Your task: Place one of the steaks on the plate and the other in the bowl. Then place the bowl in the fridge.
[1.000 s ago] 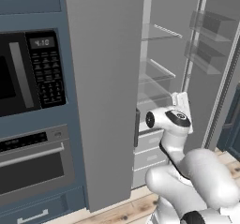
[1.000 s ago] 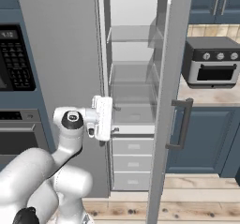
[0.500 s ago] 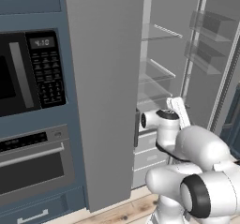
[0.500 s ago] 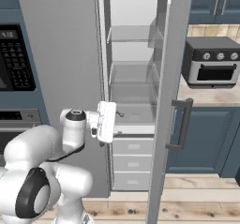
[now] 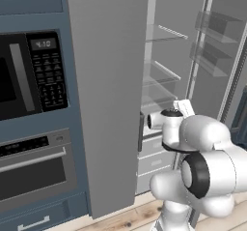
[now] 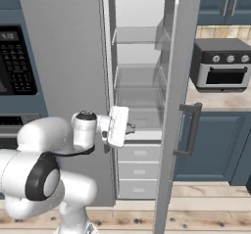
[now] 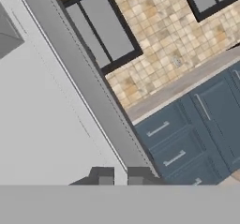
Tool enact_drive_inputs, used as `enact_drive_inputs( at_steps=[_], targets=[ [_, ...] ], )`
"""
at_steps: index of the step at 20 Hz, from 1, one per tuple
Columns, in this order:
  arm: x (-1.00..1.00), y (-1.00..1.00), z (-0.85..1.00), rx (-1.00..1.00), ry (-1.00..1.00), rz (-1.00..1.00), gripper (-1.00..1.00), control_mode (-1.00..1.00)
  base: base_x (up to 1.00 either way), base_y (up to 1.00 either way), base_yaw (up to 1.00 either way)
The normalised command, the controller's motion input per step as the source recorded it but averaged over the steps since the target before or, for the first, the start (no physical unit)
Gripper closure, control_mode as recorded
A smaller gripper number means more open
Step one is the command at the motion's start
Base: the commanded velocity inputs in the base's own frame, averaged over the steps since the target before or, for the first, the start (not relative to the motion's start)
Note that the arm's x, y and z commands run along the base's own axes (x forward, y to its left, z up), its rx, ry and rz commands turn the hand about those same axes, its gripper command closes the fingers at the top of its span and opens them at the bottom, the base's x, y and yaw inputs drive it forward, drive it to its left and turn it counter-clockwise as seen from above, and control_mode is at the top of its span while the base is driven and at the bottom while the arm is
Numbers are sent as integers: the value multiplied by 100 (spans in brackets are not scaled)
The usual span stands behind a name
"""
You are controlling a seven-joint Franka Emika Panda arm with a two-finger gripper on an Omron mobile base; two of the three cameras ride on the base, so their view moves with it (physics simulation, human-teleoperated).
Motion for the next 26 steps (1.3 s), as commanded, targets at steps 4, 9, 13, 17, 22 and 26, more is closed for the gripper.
enact_drive_inputs(
  at_steps=[4, 9, 13, 17, 22, 26],
  targets=[
    [9, -25, 16, 0, 10, 0, 100, -100, 0, 0, 0],
    [22, -29, 9, 0, 10, 0, 100, -100, 0, 0, 0],
    [44, -35, 0, 0, 9, 0, 100, -100, 0, 0, 0],
    [53, -38, 0, 1, 2, 0, 100, -100, 0, 0, 0],
    [45, -40, 0, 0, 2, 0, 100, -100, 0, 0, 0],
    [25, -71, 0, 2, 2, 0, 100, -100, 0, 0, 0]
  ],
)
